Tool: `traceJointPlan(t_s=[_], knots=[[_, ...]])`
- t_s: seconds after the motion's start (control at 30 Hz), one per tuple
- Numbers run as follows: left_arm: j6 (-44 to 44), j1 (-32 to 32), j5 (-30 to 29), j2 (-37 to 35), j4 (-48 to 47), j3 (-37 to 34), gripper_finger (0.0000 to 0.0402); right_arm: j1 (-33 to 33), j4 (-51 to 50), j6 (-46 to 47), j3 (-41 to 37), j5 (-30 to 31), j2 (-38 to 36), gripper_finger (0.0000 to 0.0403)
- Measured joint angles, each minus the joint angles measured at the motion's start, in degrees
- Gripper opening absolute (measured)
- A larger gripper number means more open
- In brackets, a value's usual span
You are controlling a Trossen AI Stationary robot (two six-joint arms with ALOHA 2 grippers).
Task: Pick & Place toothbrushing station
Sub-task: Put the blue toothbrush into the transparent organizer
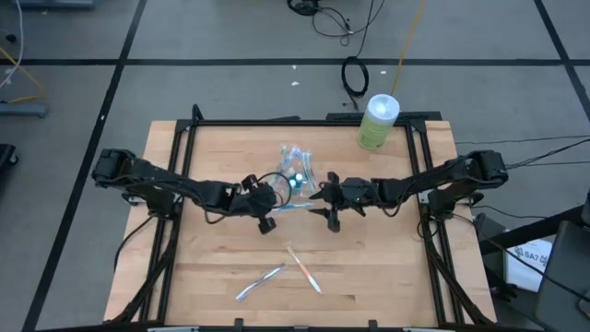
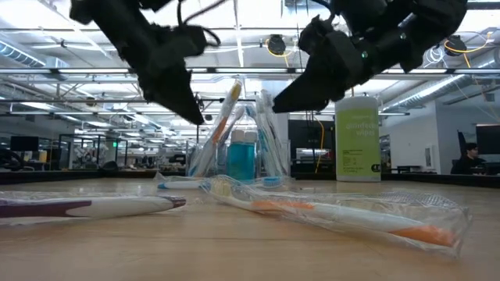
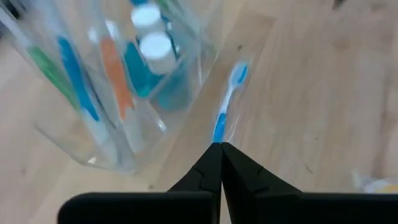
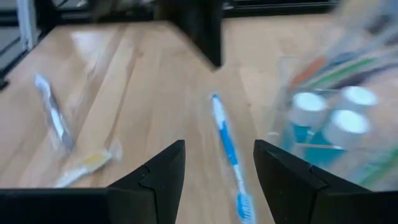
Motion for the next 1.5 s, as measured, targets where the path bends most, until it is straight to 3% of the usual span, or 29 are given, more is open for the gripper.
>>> traceJointPlan(t_s=[0.27, 0.43, 0.6, 0.8, 0.93, 1.27, 1.5], knots=[[3.5, -0.3, -1.5, -11.0, -7.7, 0.0, 0.002, 4.3, 4.6, -4.6, -0.3, 6.1, 5.6, 0.0209], [3.7, -0.3, -6.9, -15.9, -14.1, 0.0, 0.0021, 4.9, 5.0, 2.5, -0.3, 6.1, 9.4, 0.0221], [3.7, -0.3, -13.4, -19.0, -14.7, 0.0, 0.0021, 4.1, 8.4, 4.5, -0.3, 6.7, 15.1, 0.0221], [3.7, -0.5, -13.6, -19.7, -15.4, 0.0, 0.0021, 3.7, 9.9, -0.4, -0.3, 13.7, 19.0, 0.0222], [4.6, -0.7, -13.6, -19.7, -15.2, 0.0, 0.0021, 3.2, 8.5, -1.5, -0.3, 15.0, 18.9, 0.0222], [5.0, -0.6, -13.6, -19.7, -15.1, 0.0, 0.0021, 0.7, 7.8, -0.8, -0.2, 10.7, 20.3, 0.0216], [5.0, -0.6, -13.7, -19.7, -15.1, 0.0, 0.0021, 0.7, 7.9, -0.9, -0.2, 10.4, 20.4, 0.017]])
